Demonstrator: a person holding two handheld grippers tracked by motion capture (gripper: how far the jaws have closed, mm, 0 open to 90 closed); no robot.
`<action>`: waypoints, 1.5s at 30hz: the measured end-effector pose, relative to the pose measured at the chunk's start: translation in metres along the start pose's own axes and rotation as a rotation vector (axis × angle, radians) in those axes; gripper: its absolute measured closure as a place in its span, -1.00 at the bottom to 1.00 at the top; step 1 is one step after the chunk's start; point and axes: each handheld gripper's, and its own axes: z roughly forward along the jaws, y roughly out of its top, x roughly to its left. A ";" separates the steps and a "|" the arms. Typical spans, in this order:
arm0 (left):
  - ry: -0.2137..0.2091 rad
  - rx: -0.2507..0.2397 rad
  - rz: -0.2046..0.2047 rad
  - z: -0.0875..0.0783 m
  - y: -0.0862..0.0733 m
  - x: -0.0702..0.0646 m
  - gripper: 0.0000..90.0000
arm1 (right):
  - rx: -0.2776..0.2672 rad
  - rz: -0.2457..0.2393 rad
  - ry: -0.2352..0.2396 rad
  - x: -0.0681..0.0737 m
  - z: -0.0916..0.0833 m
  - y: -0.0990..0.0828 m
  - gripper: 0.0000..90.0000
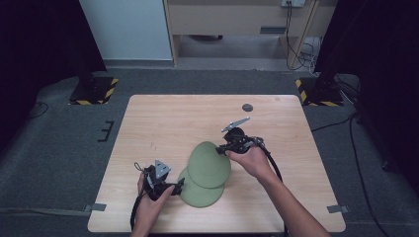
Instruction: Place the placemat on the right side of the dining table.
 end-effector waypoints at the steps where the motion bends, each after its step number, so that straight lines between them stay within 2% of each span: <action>1: 0.003 0.000 -0.002 0.000 0.000 0.001 -0.93 | -0.002 -0.001 0.000 0.000 -0.001 0.001 0.90; 5: 0.011 0.006 -0.003 -0.001 -0.002 0.006 -0.93 | -0.006 -0.007 -0.003 0.002 -0.005 0.003 0.91; 9: 0.044 0.018 0.012 -0.001 -0.003 0.010 -0.93 | -0.018 -0.007 0.009 0.005 -0.010 0.006 0.91; 23: 0.075 0.054 -0.039 0.001 -0.012 0.033 -0.93 | -0.041 -0.005 0.041 0.014 -0.029 0.017 0.91; 28: 0.107 0.067 -0.062 0.001 -0.015 0.039 -0.93 | -0.055 -0.001 0.046 0.015 -0.034 0.019 0.91; 39: 0.105 0.069 -0.075 0.002 -0.016 0.042 -0.95 | -0.061 -0.005 0.041 0.013 -0.039 0.022 0.91; 45: 0.121 0.069 -0.079 0.002 -0.017 0.043 -0.95 | -0.062 -0.003 0.039 0.012 -0.040 0.021 0.91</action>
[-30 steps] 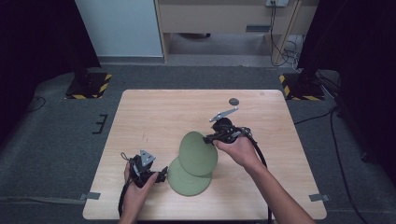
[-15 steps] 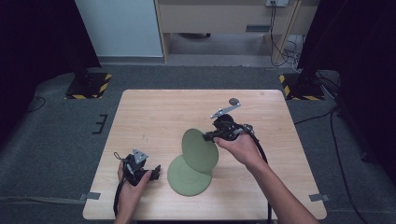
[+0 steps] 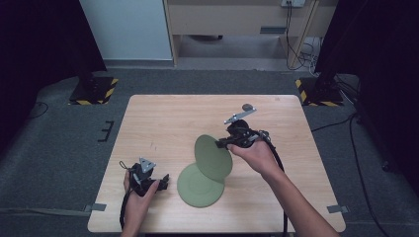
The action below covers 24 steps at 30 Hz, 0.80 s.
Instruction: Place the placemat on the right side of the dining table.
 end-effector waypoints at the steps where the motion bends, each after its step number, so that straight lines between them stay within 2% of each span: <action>1: 0.000 0.000 -0.001 0.000 0.000 0.000 -0.96 | -0.001 0.002 -0.001 0.000 0.000 0.000 0.91; 12: -0.007 0.006 -0.011 0.001 0.000 0.001 -0.97 | -0.024 0.027 0.004 -0.005 -0.011 0.001 0.91; 24: 0.001 0.005 -0.004 0.001 0.001 -0.001 -0.98 | -0.034 0.035 -0.031 -0.012 -0.022 0.003 0.91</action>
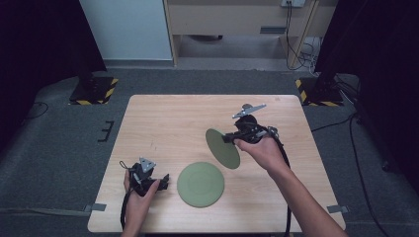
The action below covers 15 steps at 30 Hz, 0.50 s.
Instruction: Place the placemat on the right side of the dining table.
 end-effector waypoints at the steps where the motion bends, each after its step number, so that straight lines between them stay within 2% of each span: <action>1: -0.001 0.000 0.000 0.000 0.000 0.000 -0.98 | -0.003 -0.001 -0.003 -0.001 -0.001 0.000 0.91; 7: -0.008 0.006 -0.014 0.000 0.000 0.001 -0.98 | -0.010 0.008 -0.031 -0.008 -0.008 0.003 0.91; 15: -0.019 0.009 -0.013 0.001 0.000 0.000 -0.98 | -0.033 0.035 -0.092 -0.019 -0.014 0.006 0.91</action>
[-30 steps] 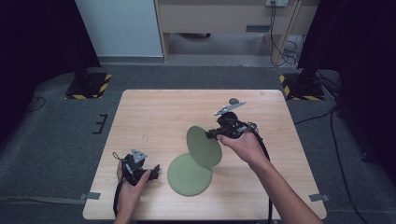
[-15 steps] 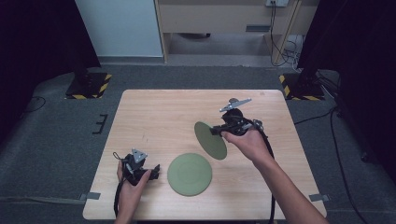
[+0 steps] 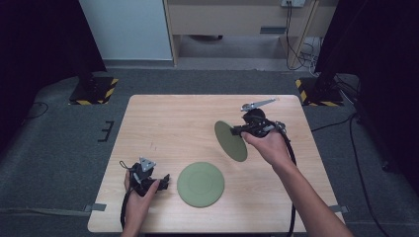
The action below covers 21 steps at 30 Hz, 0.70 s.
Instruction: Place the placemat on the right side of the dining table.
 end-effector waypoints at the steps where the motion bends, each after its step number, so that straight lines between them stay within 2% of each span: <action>1: -0.003 0.000 0.001 0.000 0.000 0.000 -0.98 | -0.005 0.003 -0.005 -0.001 0.000 0.001 0.91; 7: -0.014 0.004 -0.007 0.001 0.000 0.000 -0.98 | -0.010 0.020 -0.025 -0.008 0.001 0.002 0.91; 21: -0.025 0.012 -0.025 0.002 0.001 0.002 -0.99 | -0.015 0.025 -0.066 -0.018 0.000 0.008 0.91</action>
